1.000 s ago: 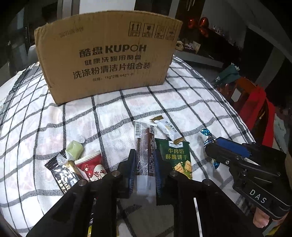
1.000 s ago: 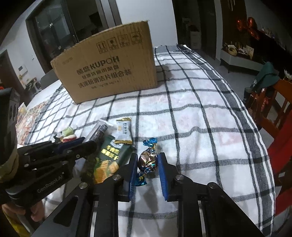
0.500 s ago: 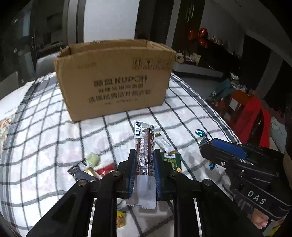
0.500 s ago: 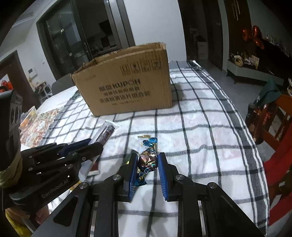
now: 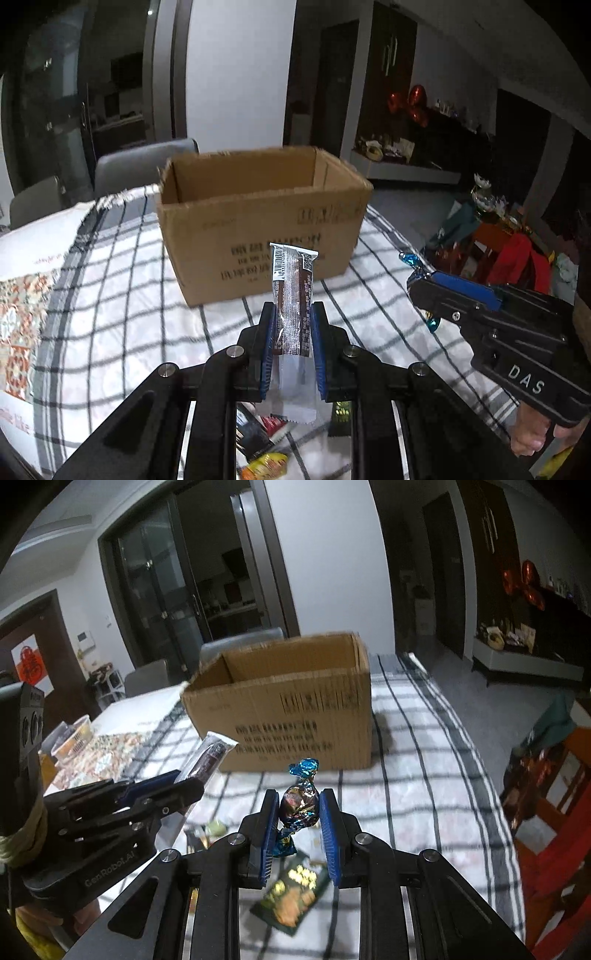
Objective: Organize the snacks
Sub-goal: 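Carry the brown bar and blue candy over the box and open both tools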
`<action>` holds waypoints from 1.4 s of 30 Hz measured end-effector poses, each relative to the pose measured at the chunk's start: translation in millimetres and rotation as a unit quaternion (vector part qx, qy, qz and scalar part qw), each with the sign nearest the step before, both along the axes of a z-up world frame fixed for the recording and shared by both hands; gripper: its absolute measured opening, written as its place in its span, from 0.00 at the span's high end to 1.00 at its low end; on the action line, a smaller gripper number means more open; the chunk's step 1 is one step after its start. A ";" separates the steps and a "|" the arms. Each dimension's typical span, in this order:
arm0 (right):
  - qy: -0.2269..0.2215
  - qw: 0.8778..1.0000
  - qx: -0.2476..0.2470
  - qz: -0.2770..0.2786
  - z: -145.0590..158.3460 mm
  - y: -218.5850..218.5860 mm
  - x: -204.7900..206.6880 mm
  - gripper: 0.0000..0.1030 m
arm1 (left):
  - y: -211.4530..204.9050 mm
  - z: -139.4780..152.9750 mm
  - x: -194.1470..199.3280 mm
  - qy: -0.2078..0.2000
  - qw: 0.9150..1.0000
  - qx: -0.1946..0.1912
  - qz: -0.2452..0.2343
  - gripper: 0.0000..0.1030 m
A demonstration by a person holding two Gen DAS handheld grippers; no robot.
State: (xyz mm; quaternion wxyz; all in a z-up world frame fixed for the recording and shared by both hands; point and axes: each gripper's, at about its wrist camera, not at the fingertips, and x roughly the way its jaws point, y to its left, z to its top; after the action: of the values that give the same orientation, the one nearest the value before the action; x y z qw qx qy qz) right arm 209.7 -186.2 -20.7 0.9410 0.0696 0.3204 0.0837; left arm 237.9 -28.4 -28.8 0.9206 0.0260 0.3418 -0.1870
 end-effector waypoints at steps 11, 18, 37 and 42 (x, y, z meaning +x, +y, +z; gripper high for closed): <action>-0.031 0.999 0.006 0.006 39.9 -4.3 27.7 0.77 | 8.3 46.4 11.9 -0.044 0.999 -0.002 0.008 0.81; -0.049 0.999 0.009 0.016 62.4 -5.4 49.0 0.77 | 9.8 68.7 27.6 -0.062 0.998 -0.011 0.012 0.81; -0.057 0.998 -0.015 0.028 83.3 -2.1 125.4 0.77 | 11.2 89.2 100.5 -0.074 0.997 -0.009 0.008 0.81; -0.044 0.998 -0.022 0.031 76.8 -0.5 146.6 0.77 | 10.2 81.7 122.7 -0.056 0.998 -0.001 0.013 0.81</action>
State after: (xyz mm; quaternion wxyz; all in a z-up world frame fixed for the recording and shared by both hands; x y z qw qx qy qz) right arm 356.3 -186.7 56.1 0.9524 0.0347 0.2828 0.1089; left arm 360.6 -18.2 53.0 0.9407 0.0309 0.2897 -0.1737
